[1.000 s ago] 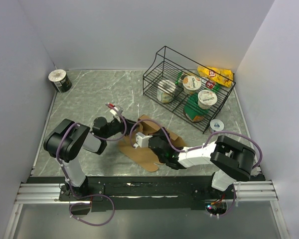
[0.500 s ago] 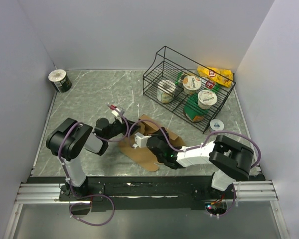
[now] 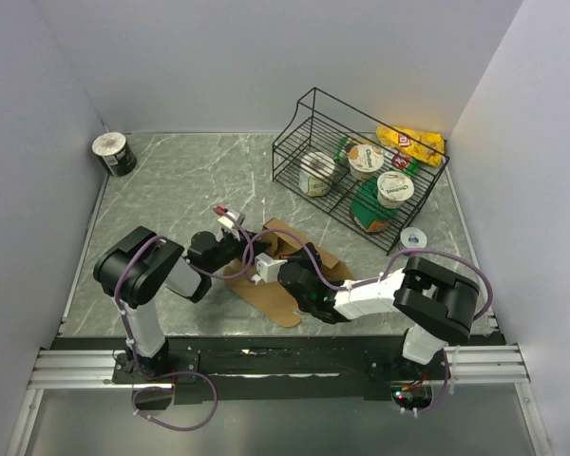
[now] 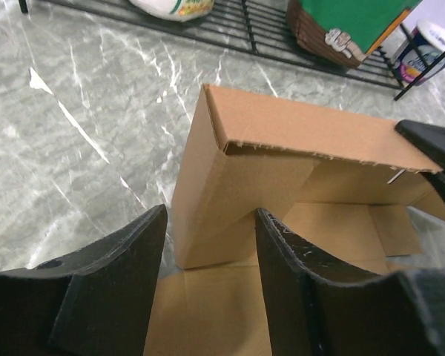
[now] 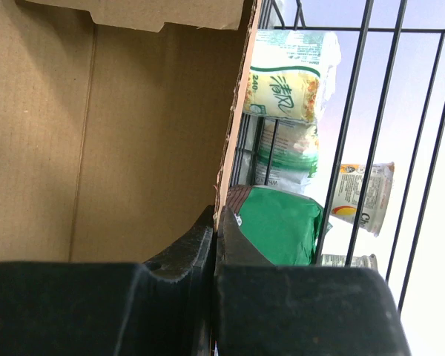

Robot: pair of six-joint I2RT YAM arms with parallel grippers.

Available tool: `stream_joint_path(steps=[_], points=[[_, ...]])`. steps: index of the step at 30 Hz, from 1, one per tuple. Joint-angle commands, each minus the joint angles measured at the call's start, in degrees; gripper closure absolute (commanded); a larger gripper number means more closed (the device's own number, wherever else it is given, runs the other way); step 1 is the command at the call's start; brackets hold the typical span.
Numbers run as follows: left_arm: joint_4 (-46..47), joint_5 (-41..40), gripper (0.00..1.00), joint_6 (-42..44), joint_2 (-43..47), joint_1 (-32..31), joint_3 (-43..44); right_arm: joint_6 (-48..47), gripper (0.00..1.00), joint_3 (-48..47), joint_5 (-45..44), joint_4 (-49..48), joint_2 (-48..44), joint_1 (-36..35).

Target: Fold the paper box

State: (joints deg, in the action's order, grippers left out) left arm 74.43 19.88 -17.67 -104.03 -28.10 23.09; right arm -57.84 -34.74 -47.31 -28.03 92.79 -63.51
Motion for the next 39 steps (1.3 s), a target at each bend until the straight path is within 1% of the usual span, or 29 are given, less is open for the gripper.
stream_joint_path(steps=[1, 4, 5, 10, 11, 12, 13, 15, 16, 17, 18, 19, 22, 25, 28, 30, 33, 34, 36, 39], points=[[12.83, -2.3, 0.44, 1.15, -2.58, -0.91, 0.11, 3.09, 1.0, -0.85, 5.12, 5.09, -0.42, -0.83], [14.94, -1.6, 0.52, 0.8, -3.81, -0.99, 0.64, 3.53, 1.0, -0.68, 5.12, 5.18, -0.33, -0.83], [15.47, -1.51, 0.57, 0.71, -4.07, -0.99, 0.81, 3.79, 1.0, -0.68, 5.21, 5.27, -0.33, -0.92], [17.85, -1.6, 0.68, 0.18, -4.78, -1.26, 0.9, 4.75, 1.0, -0.59, 5.3, 5.36, -0.33, -0.83], [18.11, -1.51, 0.73, 0.18, -4.87, -1.26, 0.9, 5.02, 1.0, -0.5, 5.38, 5.53, -0.51, -0.92], [18.38, -1.42, 0.74, 0.09, -4.87, -1.35, 0.82, 5.2, 1.0, -0.59, 5.47, 5.53, -0.6, -0.83], [18.73, -1.07, 0.74, 0.01, -5.22, -1.43, 0.9, 5.55, 1.0, -0.59, 5.56, 5.71, -0.68, -0.92], [20.04, -0.81, 0.67, -0.43, -5.83, -1.52, 0.99, 5.81, 1.0, -0.59, 5.82, 5.88, -0.77, -0.83], [20.66, -0.63, 0.6, -0.61, -6.36, -1.52, 1.08, 5.9, 1.0, -0.68, 6.0, 5.97, -0.77, -0.83], [21.79, -0.2, 0.5, -0.78, -6.71, -1.52, 1.17, 5.99, 1.0, -0.77, 6.09, 6.06, -0.77, -0.83], [21.98, -0.02, 0.48, -0.87, -6.98, -1.52, 1.34, 6.08, 1.0, -0.77, 6.26, 6.15, -0.69, -0.74], [21.9, -0.02, 0.43, -0.96, -6.98, -1.52, 1.52, 6.25, 1.0, -0.77, 6.26, 6.15, -0.68, -0.83], [21.54, 0.07, 0.34, -0.52, -7.15, -1.52, 2.39, 6.69, 1.0, -0.85, 6.44, 6.41, -0.68, -0.83], [21.54, 0.07, 0.28, -0.08, -7.59, -1.61, 3.45, 7.13, 1.0, -1.03, 6.79, 6.85, -0.77, -0.83], [21.63, 0.95, 0.28, -0.17, -8.56, -1.61, 4.94, 7.48, 1.0, -1.21, 7.05, 7.11, -0.77, -0.74], [22.16, 1.48, 0.3, -0.35, -9.52, -1.61, 5.91, 7.66, 1.0, -1.29, 7.23, 7.38, -0.6, -0.74], [22.25, 1.65, 0.42, -0.96, -10.58, -1.61, 6.87, 7.92, 1.0, -1.56, 7.49, 7.73, -0.77, -0.83], [22.42, 1.83, 0.48, -1.14, -10.84, -1.61, 6.97, 8.18, 1.0, -1.73, 7.49, 7.9, -0.77, -0.74], [23.65, 1.83, 0.51, -2.36, -11.46, -1.61, 7.4, 8.8, 1.0, -1.99, 7.85, 8.78, -0.77, -0.74], [22.95, 1.74, 0.55, -3.42, -11.72, -1.61, 8.46, 9.41, 1.0, -2.35, 8.2, 9.57, -0.6, -0.83]])
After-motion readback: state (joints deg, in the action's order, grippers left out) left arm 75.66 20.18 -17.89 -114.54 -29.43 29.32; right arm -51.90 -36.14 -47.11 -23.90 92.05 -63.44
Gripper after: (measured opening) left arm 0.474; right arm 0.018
